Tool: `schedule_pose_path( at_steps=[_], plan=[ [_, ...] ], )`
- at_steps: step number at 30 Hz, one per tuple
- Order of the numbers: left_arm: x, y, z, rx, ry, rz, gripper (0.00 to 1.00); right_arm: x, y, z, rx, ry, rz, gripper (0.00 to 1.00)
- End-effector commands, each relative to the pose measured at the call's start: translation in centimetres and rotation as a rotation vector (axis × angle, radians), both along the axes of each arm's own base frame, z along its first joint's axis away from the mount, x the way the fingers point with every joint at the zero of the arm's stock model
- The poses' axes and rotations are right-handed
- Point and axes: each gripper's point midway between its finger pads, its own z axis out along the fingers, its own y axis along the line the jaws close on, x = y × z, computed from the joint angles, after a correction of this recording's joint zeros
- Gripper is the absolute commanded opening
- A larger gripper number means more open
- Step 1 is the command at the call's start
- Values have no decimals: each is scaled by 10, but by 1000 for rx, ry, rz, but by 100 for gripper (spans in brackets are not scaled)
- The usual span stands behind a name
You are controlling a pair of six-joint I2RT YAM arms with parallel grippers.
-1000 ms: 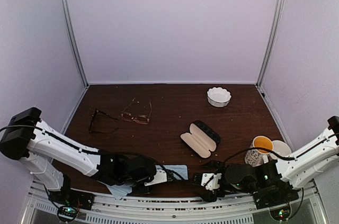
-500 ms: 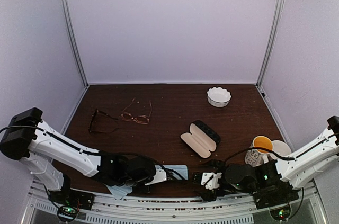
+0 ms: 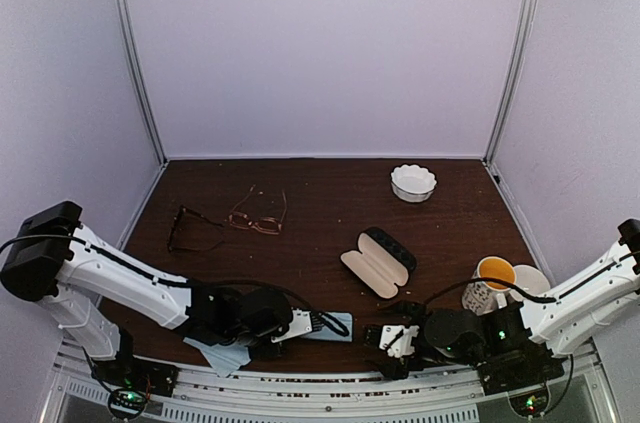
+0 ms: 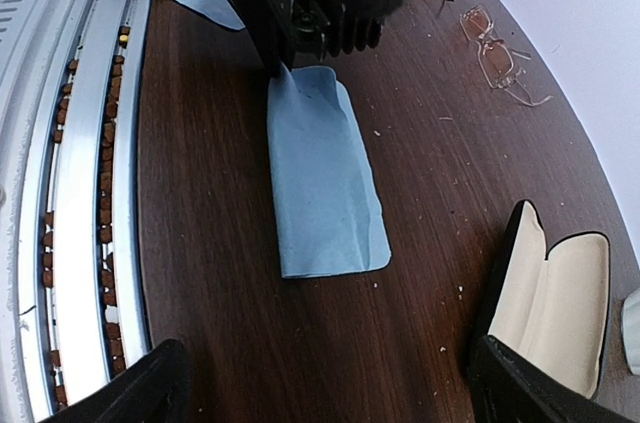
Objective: Organize the sunglasses
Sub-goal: Pick up the folded cleaning cloth from the corner of the board.
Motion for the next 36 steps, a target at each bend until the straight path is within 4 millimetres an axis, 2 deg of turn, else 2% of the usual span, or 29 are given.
schedule_pose_path(
  at_steps=[1,6,12,16,20,23,29,36],
  plan=[
    [-1,-3,-4,11,18,-6,4,1,2,4,5,-35,6,98],
    [-2,-3,-3,3,20,-6,0,-4,11,2,-1,-37,58,92],
    [1,0,5,-60,29,15,0,-11,23,-10,-40,-35,120,76],
    [5,5,13,-129,47,33,0,-10,30,-18,-84,-26,145,65],
    [4,5,12,-133,58,30,0,-7,37,-20,-91,-5,158,55],
    [5,5,11,-128,65,28,0,-5,42,-22,-106,1,170,51],
    [6,4,9,-126,82,28,0,-5,55,-29,-140,8,195,50],
    [7,4,6,-121,93,32,0,3,63,-38,-153,11,143,47]
  ],
)
